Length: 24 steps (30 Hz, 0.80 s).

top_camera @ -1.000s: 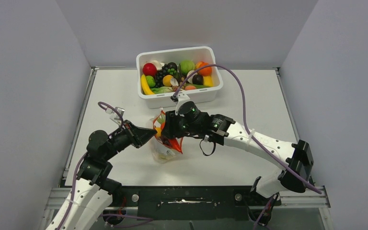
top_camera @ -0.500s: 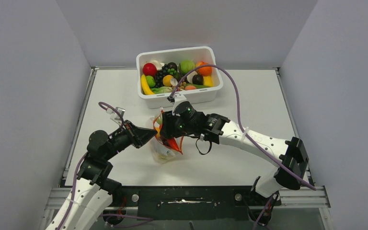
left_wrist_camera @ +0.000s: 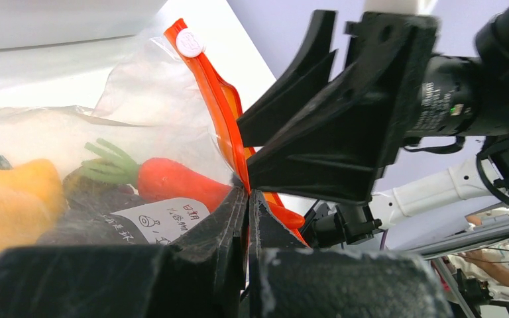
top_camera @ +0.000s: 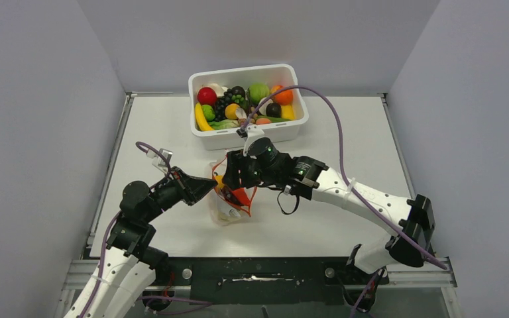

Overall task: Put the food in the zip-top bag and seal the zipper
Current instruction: Place the fake vegetable in the zipper food storage bag.

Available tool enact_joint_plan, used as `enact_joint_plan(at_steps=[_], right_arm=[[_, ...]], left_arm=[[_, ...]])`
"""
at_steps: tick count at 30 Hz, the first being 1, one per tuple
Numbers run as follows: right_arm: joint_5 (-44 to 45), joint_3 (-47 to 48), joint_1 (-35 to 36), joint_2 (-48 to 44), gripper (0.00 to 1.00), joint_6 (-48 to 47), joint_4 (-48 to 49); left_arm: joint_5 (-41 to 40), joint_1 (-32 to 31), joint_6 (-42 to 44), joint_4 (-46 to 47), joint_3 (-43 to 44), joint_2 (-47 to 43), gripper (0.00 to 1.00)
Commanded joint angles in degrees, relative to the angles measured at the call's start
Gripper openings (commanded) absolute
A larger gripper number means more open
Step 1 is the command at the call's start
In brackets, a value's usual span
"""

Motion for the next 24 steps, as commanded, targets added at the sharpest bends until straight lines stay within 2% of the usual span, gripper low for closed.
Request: enact_joint_plan(at_steps=[1,10,13,20,24], right_arm=[[2.96,-0.42,0.03,-7.10,0.53,0.34,0.78],[10.68,-10.03,-0.50,-16.36,0.40,5.57,-0.48],[10.33,-12.70,-1.46,-16.98,0.37,7.14,-0.24],[6.12,-17.06,-2.75,-16.08,0.40,10.44,4.84],[4.49,-18.13,-3.40,-14.38,0.38,11.16,7.37]], left_arm=[[0.23,-0.19,-0.47,5.08,0.60,-0.51,0.00],[0.17,-0.15,-0.67,5.52,0.62,-0.50,0.00],[0.07,-0.15,-0.90,5.52,0.60,-0.42,0.00],[-0.32,-0.17,-1.32,5.52,0.62,-0.45,0.00],[-0.62,-0.15,-1.59,5.52,0.27,-0.55,0.00]])
